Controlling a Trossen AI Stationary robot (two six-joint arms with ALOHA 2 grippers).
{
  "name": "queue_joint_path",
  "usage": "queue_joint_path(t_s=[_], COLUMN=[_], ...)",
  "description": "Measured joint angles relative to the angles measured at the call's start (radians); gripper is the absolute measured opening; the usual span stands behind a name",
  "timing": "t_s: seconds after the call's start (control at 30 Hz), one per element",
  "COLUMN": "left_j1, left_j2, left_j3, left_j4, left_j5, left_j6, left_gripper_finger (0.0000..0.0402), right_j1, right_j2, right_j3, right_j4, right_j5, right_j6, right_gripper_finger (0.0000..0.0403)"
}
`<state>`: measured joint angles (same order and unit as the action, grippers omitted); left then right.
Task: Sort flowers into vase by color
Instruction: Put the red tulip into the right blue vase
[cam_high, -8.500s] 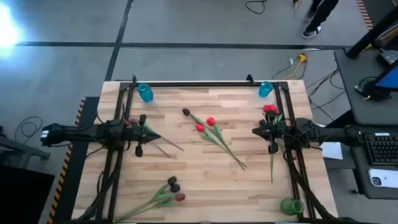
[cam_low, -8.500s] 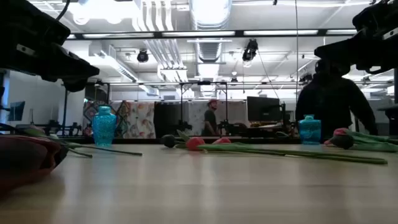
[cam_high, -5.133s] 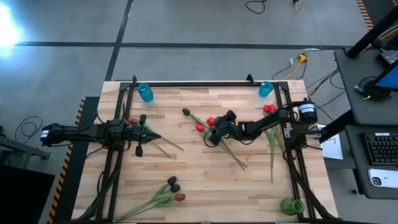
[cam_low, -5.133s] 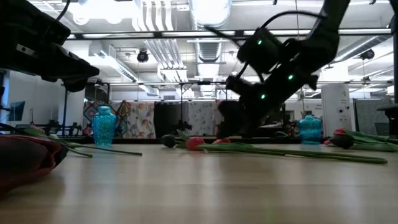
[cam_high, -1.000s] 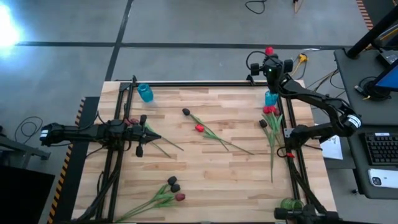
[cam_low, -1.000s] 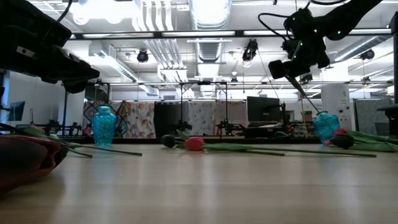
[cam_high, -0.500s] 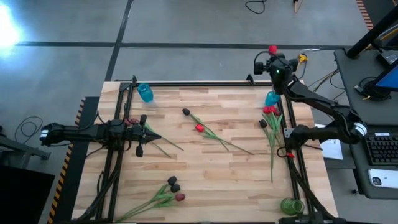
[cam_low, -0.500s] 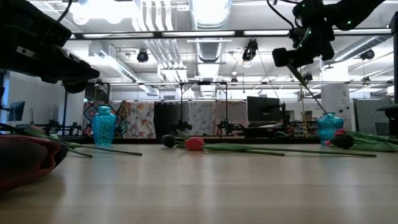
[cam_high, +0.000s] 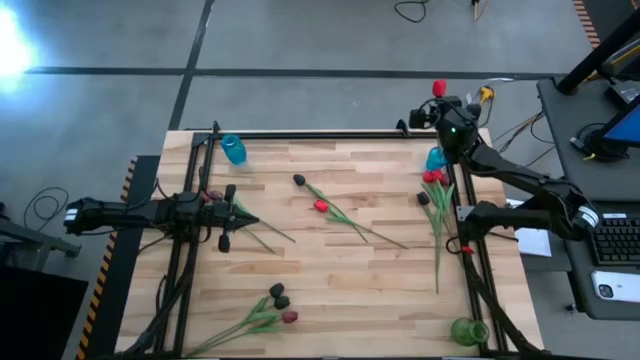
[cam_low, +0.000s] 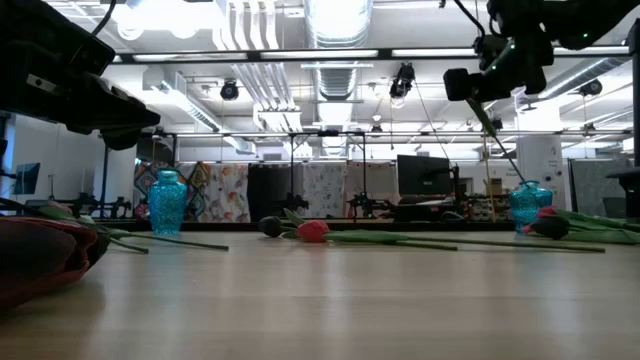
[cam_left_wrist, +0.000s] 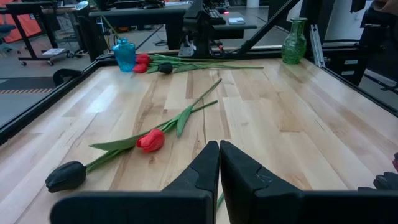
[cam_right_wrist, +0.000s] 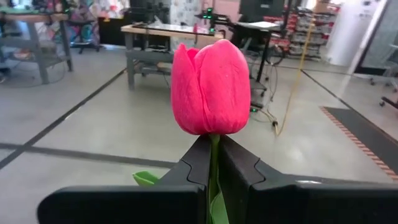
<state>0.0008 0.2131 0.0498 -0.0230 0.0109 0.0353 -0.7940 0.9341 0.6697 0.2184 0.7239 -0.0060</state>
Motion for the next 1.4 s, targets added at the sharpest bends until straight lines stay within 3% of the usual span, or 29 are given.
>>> queue_joint_path(t_s=[0.43, 0.93, 1.23, 1.4], left_j1=[0.0, 0.0, 0.0, 0.0], left_j2=[0.0, 0.0, 0.0, 0.0], left_j3=[0.0, 0.0, 0.0, 0.0], left_j4=[0.0, 0.0, 0.0, 0.0], left_j5=[0.0, 0.0, 0.0, 0.0], left_j6=[0.0, 0.0, 0.0, 0.0], left_gripper_finger=[0.0, 0.0, 0.0, 0.0], right_j1=[0.007, 0.031, 0.057, 0.056], right_j2=[-0.048, -0.091, -0.147, -0.169], right_j3=[0.039, 0.1, 0.242, 0.248], right_j4=[-0.281, -0.421, -0.707, -0.815], right_j5=[-0.105, -0.126, -0.041, -0.032], right_j6=[-0.038, -0.039, 0.004, 0.073], right_gripper_finger=[0.002, 0.0125, 0.016, 0.0173])
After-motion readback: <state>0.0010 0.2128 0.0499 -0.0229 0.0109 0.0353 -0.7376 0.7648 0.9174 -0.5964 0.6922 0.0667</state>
